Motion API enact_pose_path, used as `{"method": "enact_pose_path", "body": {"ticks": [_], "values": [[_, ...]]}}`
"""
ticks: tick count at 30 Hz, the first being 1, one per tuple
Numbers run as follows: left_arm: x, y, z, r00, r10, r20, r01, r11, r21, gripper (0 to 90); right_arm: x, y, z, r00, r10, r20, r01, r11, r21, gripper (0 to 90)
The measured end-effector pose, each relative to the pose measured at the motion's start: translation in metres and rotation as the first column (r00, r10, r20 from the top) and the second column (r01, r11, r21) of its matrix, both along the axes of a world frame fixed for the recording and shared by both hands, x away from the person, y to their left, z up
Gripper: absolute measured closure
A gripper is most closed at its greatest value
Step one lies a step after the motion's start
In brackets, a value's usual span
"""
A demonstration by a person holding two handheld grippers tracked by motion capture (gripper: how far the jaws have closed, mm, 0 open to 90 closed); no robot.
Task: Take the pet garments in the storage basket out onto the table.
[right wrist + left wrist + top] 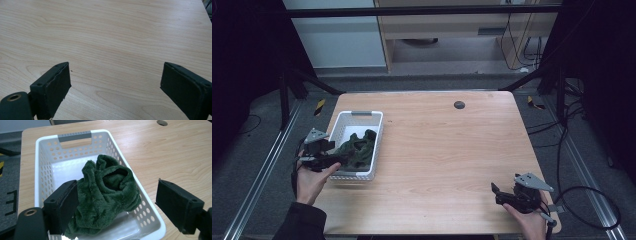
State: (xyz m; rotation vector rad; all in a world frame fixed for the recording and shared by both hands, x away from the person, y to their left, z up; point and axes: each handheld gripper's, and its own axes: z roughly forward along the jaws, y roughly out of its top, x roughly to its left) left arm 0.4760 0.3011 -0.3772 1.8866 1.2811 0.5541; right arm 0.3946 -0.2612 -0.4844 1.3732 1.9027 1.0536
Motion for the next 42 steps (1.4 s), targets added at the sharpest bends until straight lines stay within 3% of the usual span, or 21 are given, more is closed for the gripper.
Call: {"method": "enact_pose_path", "body": {"ticks": [21, 42], "values": [[0.026, -0.003, -0.013, 0.9963, 0.01, -0.085, -0.004, 0.9974, 0.071, 13.7, 0.001, 0.0, -0.002, 0.9998, 0.011, -0.017, -0.011, 1.0, 0.006, 8.3], [0.041, -0.013, -0.028, 0.9847, -0.014, -0.173, 0.035, 0.9923, 0.119, 4.9, 0.003, 0.0, -0.004, 0.9992, 0.022, -0.032, -0.022, 1.0, 0.003, 7.0]]}}
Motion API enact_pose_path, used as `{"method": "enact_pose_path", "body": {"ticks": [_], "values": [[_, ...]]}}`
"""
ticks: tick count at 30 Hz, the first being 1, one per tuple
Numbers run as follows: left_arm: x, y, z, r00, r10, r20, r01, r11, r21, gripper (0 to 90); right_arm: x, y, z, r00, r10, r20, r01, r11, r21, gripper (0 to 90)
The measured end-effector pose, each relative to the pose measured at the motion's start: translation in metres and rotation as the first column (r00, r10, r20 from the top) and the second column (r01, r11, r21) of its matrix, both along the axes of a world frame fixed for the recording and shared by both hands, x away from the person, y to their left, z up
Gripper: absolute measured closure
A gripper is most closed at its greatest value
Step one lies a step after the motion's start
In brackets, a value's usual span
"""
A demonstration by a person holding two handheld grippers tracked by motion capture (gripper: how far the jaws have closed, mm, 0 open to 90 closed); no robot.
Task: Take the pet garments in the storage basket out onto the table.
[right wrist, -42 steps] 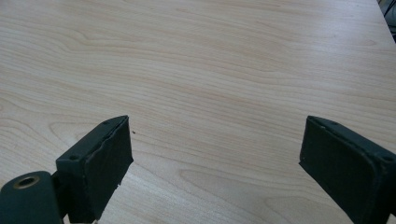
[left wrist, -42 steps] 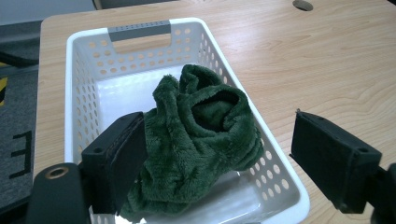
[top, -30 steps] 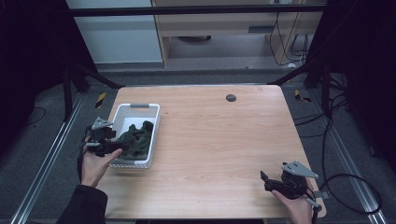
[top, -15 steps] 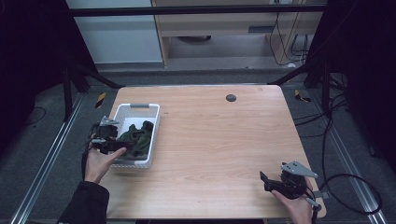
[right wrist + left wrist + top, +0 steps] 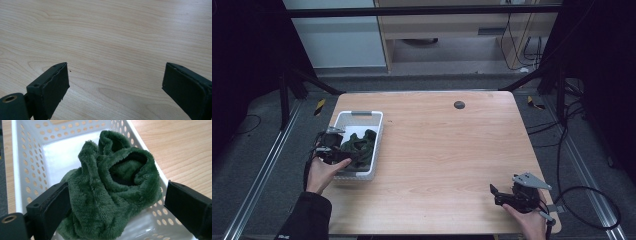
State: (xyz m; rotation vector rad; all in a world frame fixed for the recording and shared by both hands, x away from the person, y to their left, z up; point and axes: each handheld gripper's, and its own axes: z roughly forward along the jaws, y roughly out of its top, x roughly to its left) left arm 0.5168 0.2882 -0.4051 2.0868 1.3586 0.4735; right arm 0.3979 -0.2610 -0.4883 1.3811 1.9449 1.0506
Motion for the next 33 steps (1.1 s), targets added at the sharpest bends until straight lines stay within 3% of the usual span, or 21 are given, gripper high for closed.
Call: {"method": "enact_pose_path", "body": {"ticks": [9, 25, 33], "values": [[0.005, -0.003, -0.008, 0.9997, -0.013, -0.021, 0.013, 0.9999, 0.011, 3.2, 0.0, 0.0, -0.001, 1.0, -0.001, -0.007, 0.001, 1.0, 0.0, 6.5], [0.021, -0.01, -0.023, 0.9982, 0.007, -0.06, -0.006, 0.9995, 0.03, 2.6, 0.002, 0.001, -0.002, 0.9995, 0.013, -0.029, -0.013, 1.0, 0.008, 5.6], [0.022, -0.008, -0.029, 0.9975, 0.013, -0.069, -0.011, 0.9997, 0.022, 6.7, 0.003, 0.0, -0.003, 0.9996, 0.015, -0.024, -0.015, 1.0, -0.002, 5.6]]}}
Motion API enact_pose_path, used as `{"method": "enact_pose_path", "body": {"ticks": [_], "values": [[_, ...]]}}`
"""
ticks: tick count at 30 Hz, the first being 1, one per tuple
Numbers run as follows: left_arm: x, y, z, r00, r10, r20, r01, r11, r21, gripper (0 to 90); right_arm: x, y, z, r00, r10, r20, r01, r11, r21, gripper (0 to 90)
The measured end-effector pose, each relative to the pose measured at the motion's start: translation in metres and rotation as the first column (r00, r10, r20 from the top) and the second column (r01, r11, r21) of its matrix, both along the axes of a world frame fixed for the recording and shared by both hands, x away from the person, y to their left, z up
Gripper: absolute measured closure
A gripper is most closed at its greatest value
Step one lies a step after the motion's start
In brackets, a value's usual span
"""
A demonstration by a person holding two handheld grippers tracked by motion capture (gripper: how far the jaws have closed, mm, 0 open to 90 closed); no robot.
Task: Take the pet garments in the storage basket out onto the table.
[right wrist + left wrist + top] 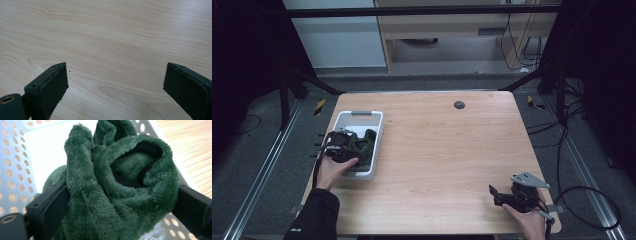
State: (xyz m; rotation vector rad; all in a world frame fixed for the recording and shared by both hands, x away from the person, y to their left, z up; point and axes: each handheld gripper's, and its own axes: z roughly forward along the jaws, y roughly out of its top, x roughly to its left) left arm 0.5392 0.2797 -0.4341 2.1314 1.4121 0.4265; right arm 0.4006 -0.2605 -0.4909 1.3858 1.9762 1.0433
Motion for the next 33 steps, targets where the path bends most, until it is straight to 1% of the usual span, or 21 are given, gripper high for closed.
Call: {"method": "enact_pose_path", "body": {"ticks": [4, 6, 10, 11, 13, 16, 18, 19, 21, 23, 25, 27, 30, 33], "values": [[0.0008, 0.0014, -0.0023, 0.9999, 0.011, 0.005, -0.011, 0.9999, 0.0, 12.5, 0.0001, 0.0005, 0.0, 1.0, 0.002, 0.0, -0.002, 1.0, 0.0, 5.6], [0.0007, 0.0016, -0.0021, 0.9998, 0.014, 0.011, -0.015, 0.9999, 0.009, 17.8, -0.0001, 0.0004, 0.0002, 1.0, 0.003, 0.0, -0.003, 1.0, 0.0, 5.6], [0.0003, 0.0021, -0.0026, 0.9996, 0.022, 0.017, -0.023, 0.9997, 0.008, 27.2, -0.0005, 0.0006, 0.0007, 1.0, 0.001, -0.003, -0.001, 1.0, 0.004, 5.6], [0.0003, 0.0022, -0.0034, 0.9995, 0.028, 0.017, -0.028, 0.9996, 0.002, 30.0, -0.0007, 0.0009, 0.0009, 1.0, 0.001, -0.003, -0.001, 1.0, 0.007, 5.6], [0.0006, 0.0031, -0.0044, 0.9993, 0.038, 0.006, -0.038, 0.9993, -0.001, 36.6, -0.0006, 0.001, 0.0008, 1.0, 0.002, -0.003, -0.002, 1.0, 0.004, 5.6], [0.0012, 0.0045, -0.0057, 0.9984, 0.055, -0.009, -0.055, 0.9984, -0.016, 45.8, -0.0007, 0.001, 0.0009, 1.0, 0.003, -0.001, -0.003, 1.0, 0.003, 5.6], [0.0016, 0.0054, -0.0063, 0.9979, 0.061, -0.022, -0.061, 0.998, -0.013, 51.8, -0.0006, 0.0008, 0.0011, 1.0, 0.003, -0.003, -0.003, 1.0, 0.007, 5.6], [0.0017, 0.0056, -0.0066, 0.9979, 0.061, -0.025, -0.061, 0.998, -0.014, 55.8, -0.0006, 0.0006, 0.0011, 1.0, 0.004, -0.004, -0.004, 1.0, 0.006, 5.6], [0.002, 0.0059, -0.0079, 0.9975, 0.06, -0.037, -0.061, 0.998, -0.018, 61.0, -0.0003, 0.0002, 0.0007, 1.0, 0.006, 0.003, -0.005, 1.0, -0.005, 5.6], [0.0024, 0.0058, -0.0091, 0.9969, 0.059, -0.052, -0.06, 0.998, -0.018, 66.5, -0.0004, 0.0004, 0.0009, 1.0, 0.007, 0.003, -0.007, 1.0, -0.003, 5.7], [0.0022, 0.0055, -0.0091, 0.9969, 0.057, -0.053, -0.058, 0.9982, -0.016, 71.1, -0.0005, 0.001, 0.0009, 1.0, 0.007, 0.0, -0.007, 1.0, 0.0, 5.9], [0.0017, 0.0052, -0.0084, 0.9974, 0.053, -0.049, -0.054, 0.9984, -0.015, 74.6, -0.0005, 0.001, 0.0009, 1.0, 0.007, -0.001, -0.007, 1.0, -0.001, 5.9], [-0.0001, 0.005, -0.0062, 0.9977, 0.054, -0.04, -0.055, 0.9984, -0.011, 77.5, -0.0004, 0.0003, 0.001, 1.0, 0.008, 0.003, -0.008, 1.0, -0.004, 6.1], [-0.0025, 0.0064, 0.0007, 0.9982, 0.055, -0.025, -0.056, 0.9981, -0.027, 78.9, -0.0004, 0.0003, 0.001, 1.0, 0.008, 0.002, -0.008, 1.0, -0.003, 6.2]]}}
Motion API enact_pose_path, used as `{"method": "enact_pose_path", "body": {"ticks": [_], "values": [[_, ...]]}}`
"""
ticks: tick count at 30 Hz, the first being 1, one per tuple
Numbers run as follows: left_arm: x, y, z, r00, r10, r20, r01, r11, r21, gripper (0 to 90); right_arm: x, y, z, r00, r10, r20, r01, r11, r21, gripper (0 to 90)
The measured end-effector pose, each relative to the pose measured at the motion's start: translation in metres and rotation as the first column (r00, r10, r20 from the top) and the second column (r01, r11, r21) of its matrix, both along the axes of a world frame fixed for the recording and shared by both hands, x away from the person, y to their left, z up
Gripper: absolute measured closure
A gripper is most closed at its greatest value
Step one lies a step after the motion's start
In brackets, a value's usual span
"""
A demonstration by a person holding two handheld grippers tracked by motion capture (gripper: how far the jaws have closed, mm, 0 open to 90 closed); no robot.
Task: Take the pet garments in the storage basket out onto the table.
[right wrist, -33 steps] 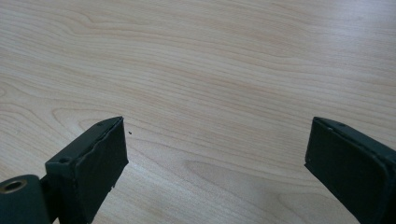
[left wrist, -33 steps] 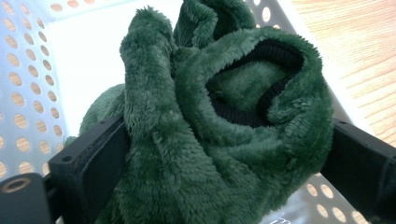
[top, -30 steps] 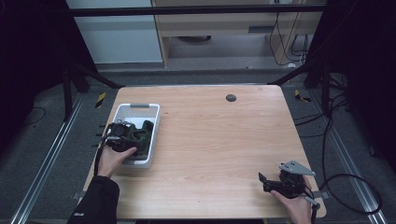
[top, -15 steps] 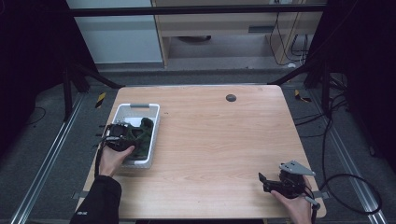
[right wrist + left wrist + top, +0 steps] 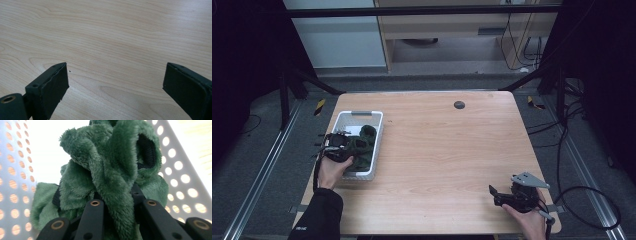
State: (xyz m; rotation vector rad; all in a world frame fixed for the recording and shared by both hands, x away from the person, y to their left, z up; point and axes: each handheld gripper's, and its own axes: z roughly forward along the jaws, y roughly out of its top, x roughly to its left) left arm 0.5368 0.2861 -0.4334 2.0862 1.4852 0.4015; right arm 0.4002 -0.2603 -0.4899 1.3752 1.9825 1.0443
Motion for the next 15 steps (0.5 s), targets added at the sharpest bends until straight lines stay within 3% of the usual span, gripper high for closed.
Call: {"method": "enact_pose_path", "body": {"ticks": [7, 15], "values": [[-0.008, 0.003, 0.025, 0.9985, -0.014, 0.053, 0.015, 0.9998, -0.016, 79.5, 0.0, 0.001, 0.0, 1.0, 0.0, -0.002, 0.0, 1.0, 0.001, 6.4], [-0.019, 0.007, 0.06, 0.9917, -0.029, 0.125, 0.033, 0.999, -0.029, 79.8, 0.0, 0.001, 0.0, 1.0, -0.001, 0.001, 0.001, 1.0, 0.002, 6.6]]}}
